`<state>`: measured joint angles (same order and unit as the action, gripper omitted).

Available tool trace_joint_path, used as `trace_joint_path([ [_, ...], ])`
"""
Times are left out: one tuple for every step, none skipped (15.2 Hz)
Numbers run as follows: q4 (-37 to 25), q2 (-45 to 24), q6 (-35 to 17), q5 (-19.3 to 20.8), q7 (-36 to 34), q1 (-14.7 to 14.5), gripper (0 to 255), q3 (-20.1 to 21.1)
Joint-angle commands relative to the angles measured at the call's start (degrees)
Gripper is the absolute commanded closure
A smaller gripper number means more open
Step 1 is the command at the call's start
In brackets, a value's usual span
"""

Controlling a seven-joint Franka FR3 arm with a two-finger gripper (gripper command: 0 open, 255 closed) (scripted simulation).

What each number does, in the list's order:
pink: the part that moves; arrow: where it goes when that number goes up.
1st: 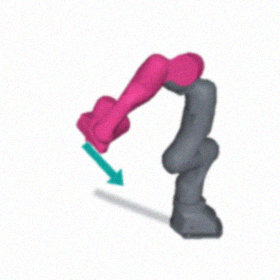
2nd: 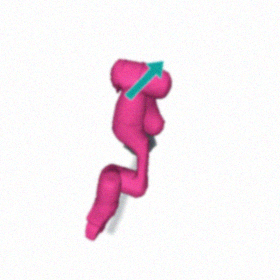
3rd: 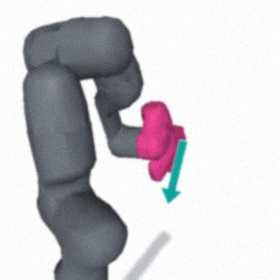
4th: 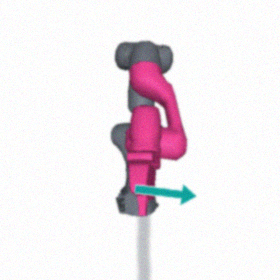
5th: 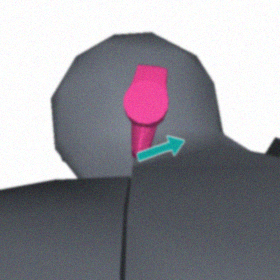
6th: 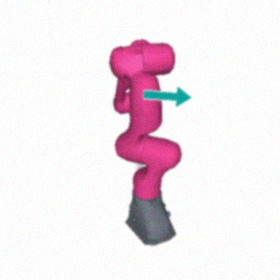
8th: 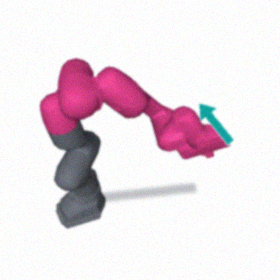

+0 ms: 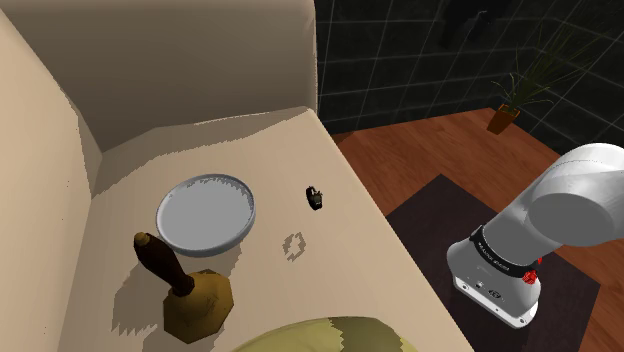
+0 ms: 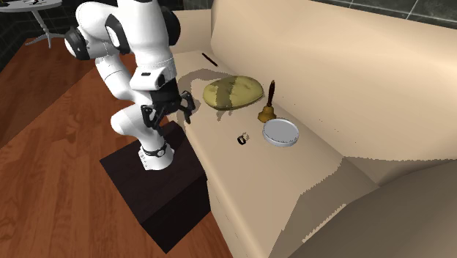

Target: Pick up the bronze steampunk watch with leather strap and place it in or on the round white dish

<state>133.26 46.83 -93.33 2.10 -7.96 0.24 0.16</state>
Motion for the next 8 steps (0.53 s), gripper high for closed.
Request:
trace_joint_path([
  [0.0, 0.0, 0.0, 0.0, 0.0, 0.0, 0, 0.0],
  [1.0, 0.0, -0.8, -0.5, -1.3, -0.3, 0, 1.3],
  [2.0, -0.1, -1.6, -1.0, -2.5, -0.7, 0, 2.6],
  [2.8, -0.2, -2.4, -1.5, -3.8, -1.0, 0, 3.9],
  [3.7, -0.5, -3.2, -2.0, -5.1, -1.4, 0, 5.2],
  [4.4, -0.8, -4.0, -2.5, -6.3, -1.7, 0, 6.5],
  [5.1, -1.2, -4.9, -3.0, -7.6, -2.1, 0, 7.8],
  [5.7, -1.7, -5.7, -3.5, -8.9, -2.4, 0, 9.1],
])
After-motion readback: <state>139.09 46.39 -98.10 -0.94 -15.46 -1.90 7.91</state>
